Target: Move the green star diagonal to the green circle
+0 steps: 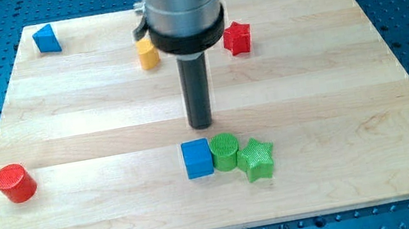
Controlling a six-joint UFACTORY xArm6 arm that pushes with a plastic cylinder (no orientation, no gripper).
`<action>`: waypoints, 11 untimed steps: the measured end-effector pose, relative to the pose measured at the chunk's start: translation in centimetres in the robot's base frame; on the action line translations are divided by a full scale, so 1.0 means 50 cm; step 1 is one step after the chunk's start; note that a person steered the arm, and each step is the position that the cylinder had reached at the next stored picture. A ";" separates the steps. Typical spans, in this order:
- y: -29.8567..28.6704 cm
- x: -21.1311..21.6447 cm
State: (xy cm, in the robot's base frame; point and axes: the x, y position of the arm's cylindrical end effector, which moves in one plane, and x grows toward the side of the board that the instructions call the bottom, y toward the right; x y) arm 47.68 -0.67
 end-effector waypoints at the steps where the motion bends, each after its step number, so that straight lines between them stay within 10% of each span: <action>1: 0.174 0.060; 3: 0.197 0.272; 6: 0.223 0.070; 9: 0.155 0.236; 11: 0.180 0.060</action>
